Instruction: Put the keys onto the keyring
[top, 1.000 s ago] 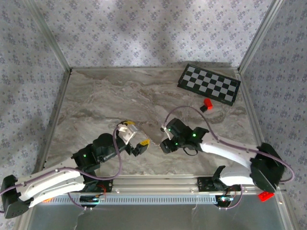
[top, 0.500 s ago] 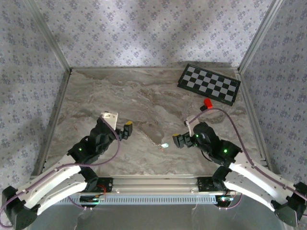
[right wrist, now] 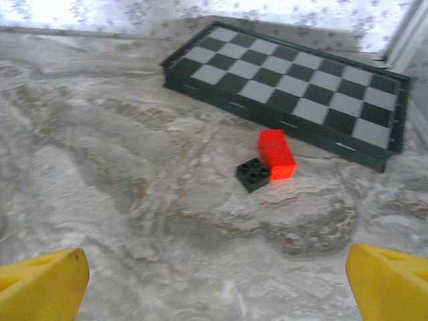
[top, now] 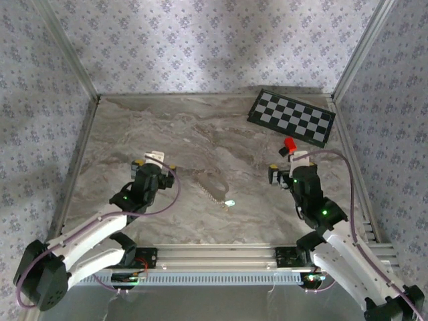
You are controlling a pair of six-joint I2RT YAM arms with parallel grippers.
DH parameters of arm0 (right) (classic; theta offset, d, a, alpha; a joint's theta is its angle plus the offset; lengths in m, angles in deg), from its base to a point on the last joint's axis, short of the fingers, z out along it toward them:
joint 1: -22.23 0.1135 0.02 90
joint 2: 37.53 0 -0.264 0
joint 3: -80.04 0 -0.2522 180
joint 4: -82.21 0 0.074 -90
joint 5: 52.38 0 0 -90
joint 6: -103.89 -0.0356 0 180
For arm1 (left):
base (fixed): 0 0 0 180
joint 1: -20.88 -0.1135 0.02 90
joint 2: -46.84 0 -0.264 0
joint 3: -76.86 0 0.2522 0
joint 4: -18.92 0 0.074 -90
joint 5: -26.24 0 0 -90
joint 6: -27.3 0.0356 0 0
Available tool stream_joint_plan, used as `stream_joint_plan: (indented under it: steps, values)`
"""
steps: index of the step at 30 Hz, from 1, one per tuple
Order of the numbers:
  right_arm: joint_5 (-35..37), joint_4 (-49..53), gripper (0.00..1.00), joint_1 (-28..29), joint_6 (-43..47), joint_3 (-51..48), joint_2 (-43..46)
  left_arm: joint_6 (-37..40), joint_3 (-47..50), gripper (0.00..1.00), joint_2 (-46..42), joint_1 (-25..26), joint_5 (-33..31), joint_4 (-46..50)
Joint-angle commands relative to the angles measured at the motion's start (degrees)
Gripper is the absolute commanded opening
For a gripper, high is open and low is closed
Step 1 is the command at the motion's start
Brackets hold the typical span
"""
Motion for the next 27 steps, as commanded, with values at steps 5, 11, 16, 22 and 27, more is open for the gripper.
stream_joint_plan:
  steps: [5, 11, 16, 22, 27]
  values:
    - [5.99, -10.0, 0.99, -5.37, 3.2, -5.73, 0.64, 5.72, 2.27, 1.0, 0.29, -5.89, -4.79, -14.51]
    - [1.49, -14.96, 1.0, -10.01, 6.59, -9.72, 0.9, 4.73, 3.1, 1.0, 2.57, -11.66, -3.66, -15.73]
    - [-1.35, -23.11, 1.0, -12.58, 6.58, -14.9, 0.91, 4.63, 5.74, 0.99, 4.6, -16.42, -6.73, -20.64]
    - [-3.05, -29.48, 1.0, -15.09, 6.24, -17.82, -2.7, 2.72, 6.46, 1.0, 8.49, -21.16, -3.68, -24.45]
    - [-3.31, -33.59, 1.0, -16.03, 7.01, -18.42, -7.98, 1.68, 6.79, 1.0, 13.79, -22.48, -3.96, -28.36]
